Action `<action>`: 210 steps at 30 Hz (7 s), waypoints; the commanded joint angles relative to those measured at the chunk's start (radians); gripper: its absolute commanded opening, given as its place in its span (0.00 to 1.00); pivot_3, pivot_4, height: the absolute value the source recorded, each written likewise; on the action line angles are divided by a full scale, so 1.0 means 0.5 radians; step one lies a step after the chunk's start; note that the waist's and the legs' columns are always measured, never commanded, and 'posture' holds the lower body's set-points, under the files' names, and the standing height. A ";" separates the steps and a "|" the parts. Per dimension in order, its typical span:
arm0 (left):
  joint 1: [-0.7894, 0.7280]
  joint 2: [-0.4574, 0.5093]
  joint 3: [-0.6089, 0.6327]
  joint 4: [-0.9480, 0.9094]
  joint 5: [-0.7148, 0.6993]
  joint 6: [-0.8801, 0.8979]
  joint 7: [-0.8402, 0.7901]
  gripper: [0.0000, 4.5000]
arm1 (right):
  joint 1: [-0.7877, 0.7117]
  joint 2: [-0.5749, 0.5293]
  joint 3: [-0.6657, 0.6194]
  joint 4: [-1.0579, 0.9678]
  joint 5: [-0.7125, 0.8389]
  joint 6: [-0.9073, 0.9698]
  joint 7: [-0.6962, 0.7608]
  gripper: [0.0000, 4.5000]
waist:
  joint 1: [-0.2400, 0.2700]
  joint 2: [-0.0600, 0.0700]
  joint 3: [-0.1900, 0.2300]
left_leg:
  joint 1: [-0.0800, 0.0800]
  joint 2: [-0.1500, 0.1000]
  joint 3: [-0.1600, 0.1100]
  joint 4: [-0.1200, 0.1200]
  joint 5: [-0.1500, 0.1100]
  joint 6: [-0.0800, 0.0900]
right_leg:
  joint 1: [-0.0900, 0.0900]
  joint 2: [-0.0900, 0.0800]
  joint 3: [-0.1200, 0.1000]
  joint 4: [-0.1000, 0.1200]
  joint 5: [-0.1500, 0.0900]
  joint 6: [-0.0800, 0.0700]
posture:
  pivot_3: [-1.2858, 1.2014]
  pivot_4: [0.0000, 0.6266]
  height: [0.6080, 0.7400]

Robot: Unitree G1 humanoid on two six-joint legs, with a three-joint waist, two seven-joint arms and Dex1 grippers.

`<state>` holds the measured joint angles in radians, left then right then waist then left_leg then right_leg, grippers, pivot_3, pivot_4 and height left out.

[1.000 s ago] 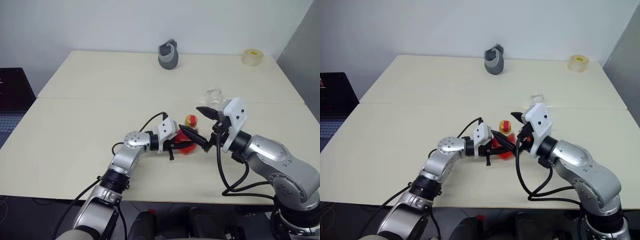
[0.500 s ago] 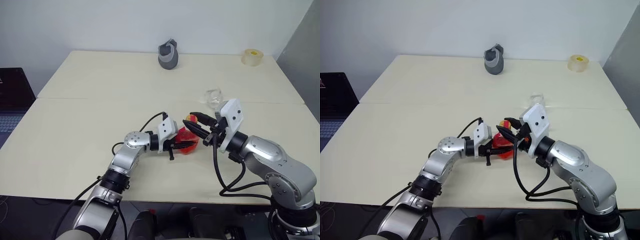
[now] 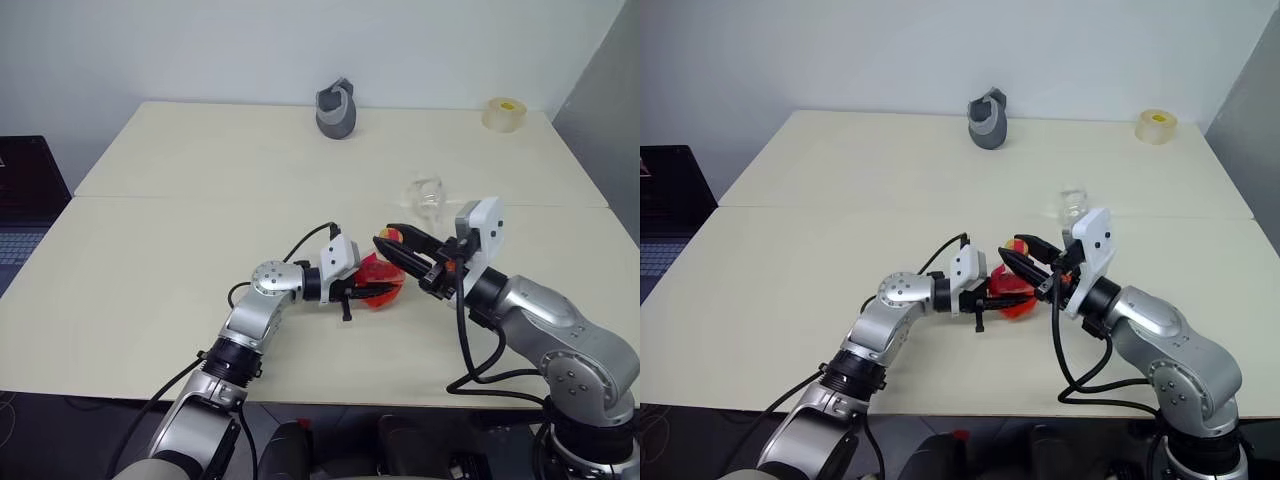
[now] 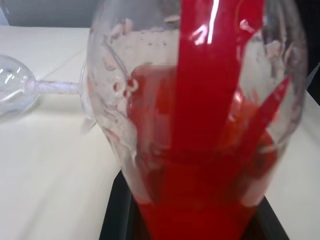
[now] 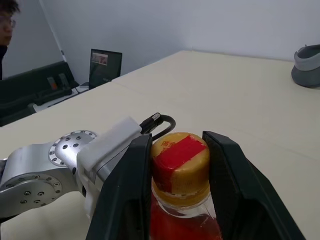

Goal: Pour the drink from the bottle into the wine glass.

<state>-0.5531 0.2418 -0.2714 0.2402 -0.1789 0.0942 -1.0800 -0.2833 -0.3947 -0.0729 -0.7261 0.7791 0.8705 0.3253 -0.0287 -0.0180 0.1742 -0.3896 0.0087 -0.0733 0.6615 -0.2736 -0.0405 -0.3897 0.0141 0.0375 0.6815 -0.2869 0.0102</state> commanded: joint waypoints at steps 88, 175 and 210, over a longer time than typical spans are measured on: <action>-0.168 0.125 0.707 0.642 0.045 -0.393 1.057 0.16 | -0.327 -0.361 0.592 0.533 -0.829 -0.412 0.542 1.00 | 0.024 -0.007 0.005 | -0.003 -0.007 0.003 0.006 0.000 0.000 | 0.000 -0.009 0.002 -0.003 0.005 0.004 | 0.52 0.24 1.00; 0.165 0.375 0.275 -0.339 -0.203 0.147 0.210 1.00 | -2.229 -0.001 0.673 3.898 -1.674 -0.324 0.749 0.32 | -0.008 -0.004 0.005 | -0.020 0.002 0.040 0.003 0.001 0.001 | -0.041 -0.004 0.015 0.020 0.010 -0.002 | 0.52 0.24 1.00; 0.096 0.564 0.537 -0.491 -0.461 0.573 0.212 1.00 | -0.671 0.789 0.040 1.901 -1.351 -1.118 -0.078 0.03 | -0.021 -0.001 0.006 | -0.017 0.004 0.026 0.005 0.002 0.000 | -0.041 -0.001 0.014 0.030 0.009 -0.003 | 0.52 0.24 1.00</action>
<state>-0.4881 0.5118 -0.0202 0.0359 -0.3937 0.3745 -0.9721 -0.6076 -0.0045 -0.0534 0.2177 0.1006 0.3933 0.2998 -0.0394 -0.0186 0.1769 -0.3981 0.0107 -0.0601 0.6640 -0.2726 -0.0406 -0.4104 0.0136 0.0446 0.6966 -0.2824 0.0088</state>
